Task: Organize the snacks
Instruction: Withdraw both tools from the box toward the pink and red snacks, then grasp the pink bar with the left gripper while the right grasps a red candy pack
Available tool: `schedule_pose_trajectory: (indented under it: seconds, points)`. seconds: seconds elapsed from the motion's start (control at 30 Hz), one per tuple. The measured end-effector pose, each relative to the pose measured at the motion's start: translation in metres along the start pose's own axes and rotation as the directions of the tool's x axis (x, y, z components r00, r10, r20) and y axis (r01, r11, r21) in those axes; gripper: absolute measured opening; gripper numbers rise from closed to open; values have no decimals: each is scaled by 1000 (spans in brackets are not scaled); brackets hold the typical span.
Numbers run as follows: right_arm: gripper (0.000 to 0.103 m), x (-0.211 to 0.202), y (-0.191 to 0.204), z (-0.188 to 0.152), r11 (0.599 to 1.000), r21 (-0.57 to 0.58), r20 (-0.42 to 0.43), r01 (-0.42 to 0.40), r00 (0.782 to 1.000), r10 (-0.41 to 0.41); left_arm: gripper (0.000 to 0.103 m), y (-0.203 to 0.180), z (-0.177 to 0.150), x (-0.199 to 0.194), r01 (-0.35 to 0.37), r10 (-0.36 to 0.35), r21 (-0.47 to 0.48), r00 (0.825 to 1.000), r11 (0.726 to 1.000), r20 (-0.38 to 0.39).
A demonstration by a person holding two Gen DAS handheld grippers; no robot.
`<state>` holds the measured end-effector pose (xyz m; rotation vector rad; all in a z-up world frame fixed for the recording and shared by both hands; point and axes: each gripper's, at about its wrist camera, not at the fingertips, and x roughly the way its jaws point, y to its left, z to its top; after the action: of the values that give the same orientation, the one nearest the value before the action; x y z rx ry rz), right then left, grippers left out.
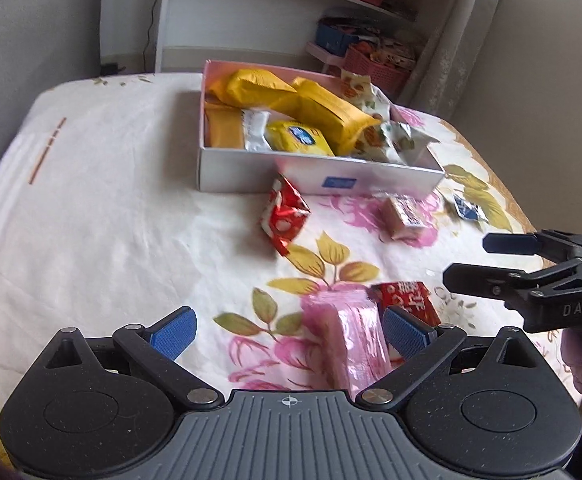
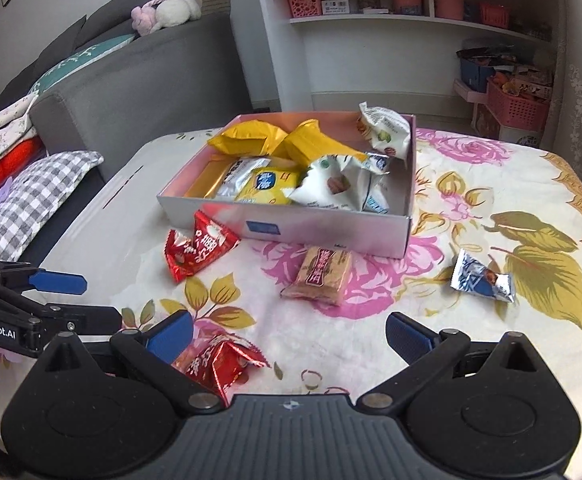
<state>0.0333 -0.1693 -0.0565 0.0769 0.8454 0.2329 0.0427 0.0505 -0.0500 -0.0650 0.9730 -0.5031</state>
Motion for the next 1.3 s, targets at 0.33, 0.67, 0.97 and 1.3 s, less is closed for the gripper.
schedule_pose_trajectory:
  seconds: [0.33,0.67,0.97,1.3]
  points:
    - [97,6,0,-3,1000,10,-39,-15,999,16,99,-32,-17,19,58,-51,114,996,992,-71]
    - [97,11,2,-6,1000,18,-62,-25,998,26,62,-39,-22,21,-35,46,217,998,976,-47]
    - [97,16,10,-8,1000,4,-72,-31,997,31,33,-16,-15,17,-120,125,192,992,974,-14]
    - [96,25,26,-18,998,-59,-83,-30,996,25,31,13,-7,14,-180,179,113,984,977,14]
